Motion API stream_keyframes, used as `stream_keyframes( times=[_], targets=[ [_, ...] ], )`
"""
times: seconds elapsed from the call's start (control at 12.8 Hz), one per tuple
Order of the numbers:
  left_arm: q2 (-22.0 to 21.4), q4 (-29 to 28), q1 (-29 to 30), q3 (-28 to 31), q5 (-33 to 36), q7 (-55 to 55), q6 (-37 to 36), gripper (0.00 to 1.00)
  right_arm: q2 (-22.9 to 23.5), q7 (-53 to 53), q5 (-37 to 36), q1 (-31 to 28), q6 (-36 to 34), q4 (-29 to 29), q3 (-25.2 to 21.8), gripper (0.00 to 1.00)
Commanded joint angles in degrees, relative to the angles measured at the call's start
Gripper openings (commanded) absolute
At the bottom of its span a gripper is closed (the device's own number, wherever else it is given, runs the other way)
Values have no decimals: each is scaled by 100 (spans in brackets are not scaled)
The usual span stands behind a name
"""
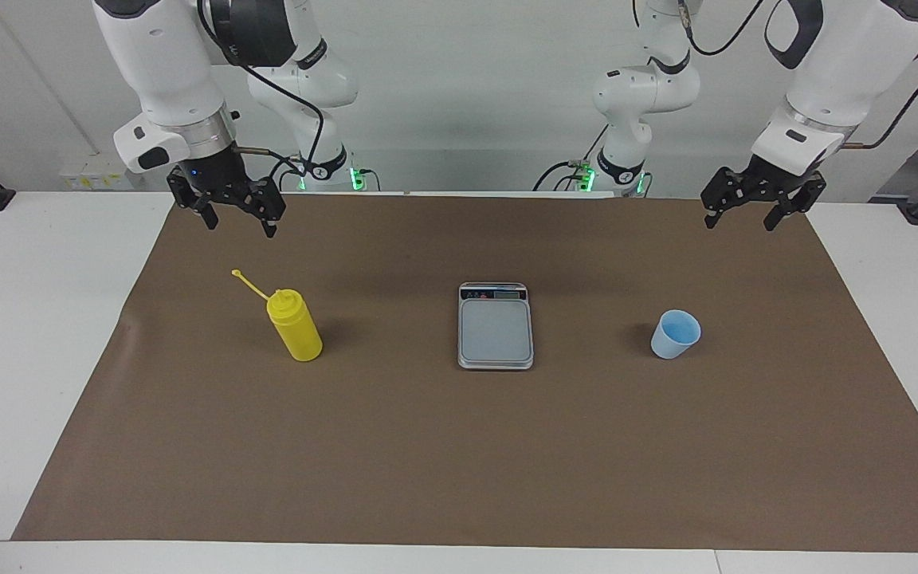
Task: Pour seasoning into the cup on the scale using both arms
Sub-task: 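Reach the left gripper toward the light blue cup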
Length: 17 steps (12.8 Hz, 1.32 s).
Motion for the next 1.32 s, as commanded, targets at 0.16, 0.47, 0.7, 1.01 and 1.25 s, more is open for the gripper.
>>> stream_keyframes(
  times=[0.16, 0.47, 0.7, 1.01, 1.25],
  targets=[
    [-541, -1706, 90, 23, -73, 8, 1548, 100, 49, -107, -13, -53, -50, 76, 18, 100],
    [117, -1865, 240, 23, -73, -369, 2251, 100, 49, -107, -13, -53, -50, 76, 18, 100],
    [215, -2601, 231, 23, -73, -993, 3374, 100, 49, -107, -13, -53, -50, 76, 18, 100],
    [224, -3271, 328, 14, -82, -1301, 4089, 100, 49, -107, -13, -53, -50, 76, 18, 100],
    [504, -3263, 301, 14, -82, -1399, 4493, 100, 49, -107, -13, -53, -50, 76, 18, 100]
  ],
)
